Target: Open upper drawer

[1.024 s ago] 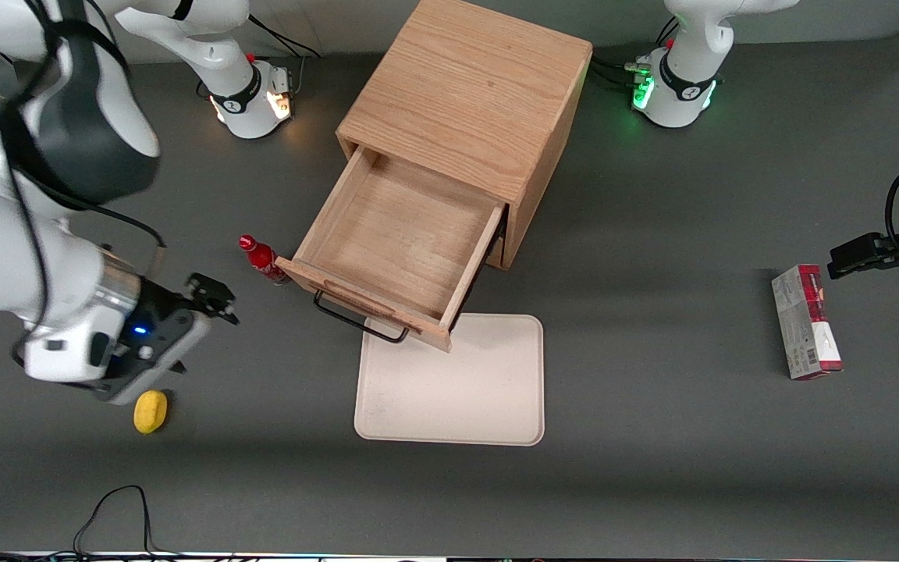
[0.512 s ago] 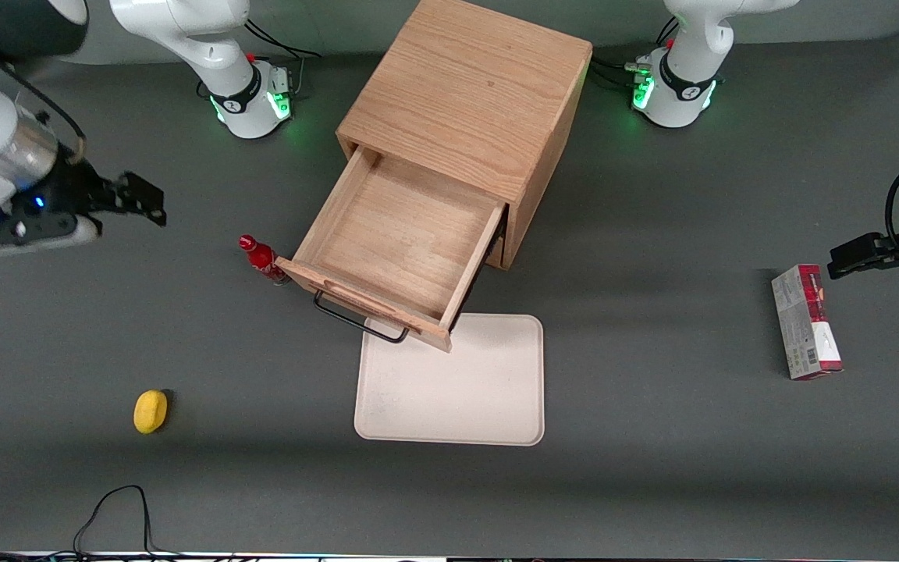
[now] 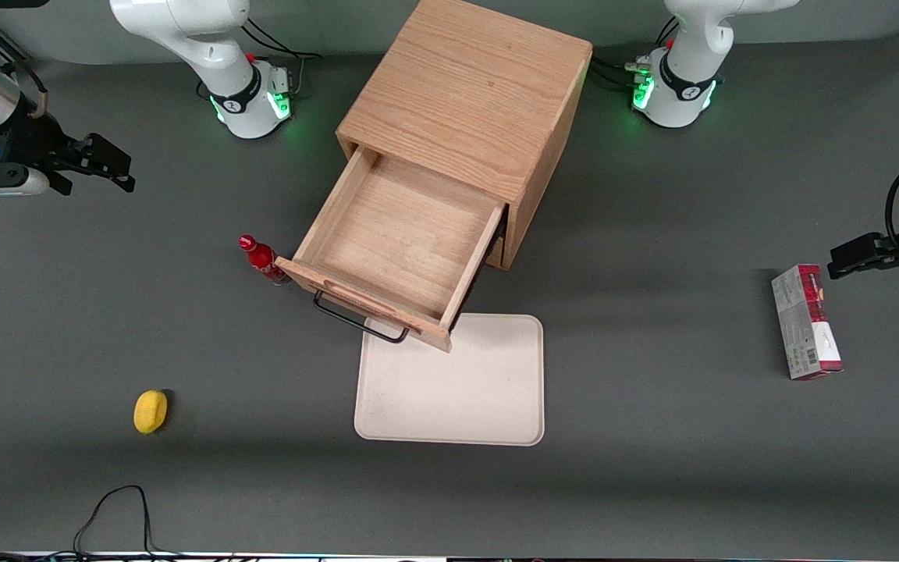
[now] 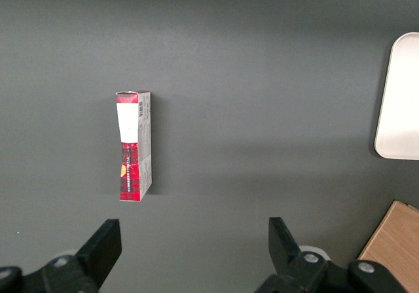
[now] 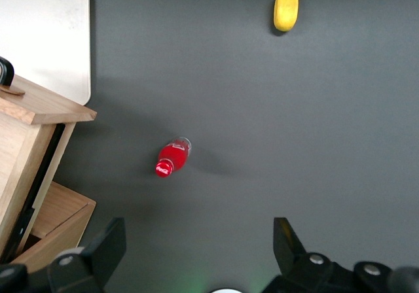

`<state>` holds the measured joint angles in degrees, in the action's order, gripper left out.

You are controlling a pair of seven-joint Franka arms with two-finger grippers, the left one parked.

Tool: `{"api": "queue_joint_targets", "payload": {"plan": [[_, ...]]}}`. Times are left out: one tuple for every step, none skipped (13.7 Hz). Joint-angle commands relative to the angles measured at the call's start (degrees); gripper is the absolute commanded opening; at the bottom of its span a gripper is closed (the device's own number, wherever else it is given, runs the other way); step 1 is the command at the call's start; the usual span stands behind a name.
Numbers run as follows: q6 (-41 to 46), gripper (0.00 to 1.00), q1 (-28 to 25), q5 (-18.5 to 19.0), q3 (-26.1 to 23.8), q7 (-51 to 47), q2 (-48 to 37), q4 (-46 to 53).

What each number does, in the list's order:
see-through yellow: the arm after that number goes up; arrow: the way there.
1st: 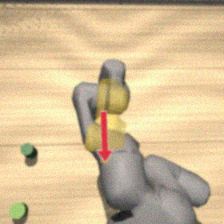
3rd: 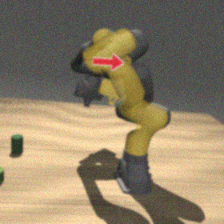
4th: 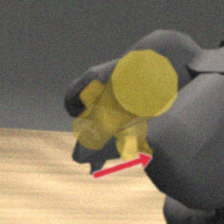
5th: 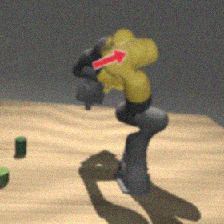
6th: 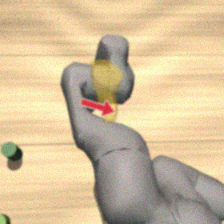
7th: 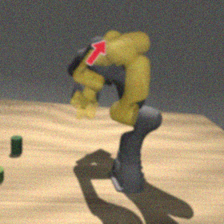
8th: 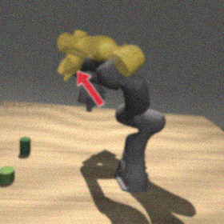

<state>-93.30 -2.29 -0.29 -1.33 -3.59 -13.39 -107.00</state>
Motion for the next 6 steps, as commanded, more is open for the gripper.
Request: {"api": "queue_joint_targets", "payload": {"plan": [[0.05, 1.00, -0.61, 0.91, -0.51, -2.29, -0.32, 0.39], [0.14, 1.00, -0.61, 0.82, -0.51, -4.12, -0.15, 0.91], [0.22, 1.00, -0.61, 0.65, -0.43, -4.32, -0.23, 1.00], [0.22, 1.00, -0.61, 0.56, -0.43, -4.32, -0.06, 1.52], [0.22, 1.00, -0.61, 0.64, -0.43, -4.32, 0.03, 1.70], [0.22, 1.00, -0.61, 0.56, -0.43, -4.40, 0.03, 1.79]]}}
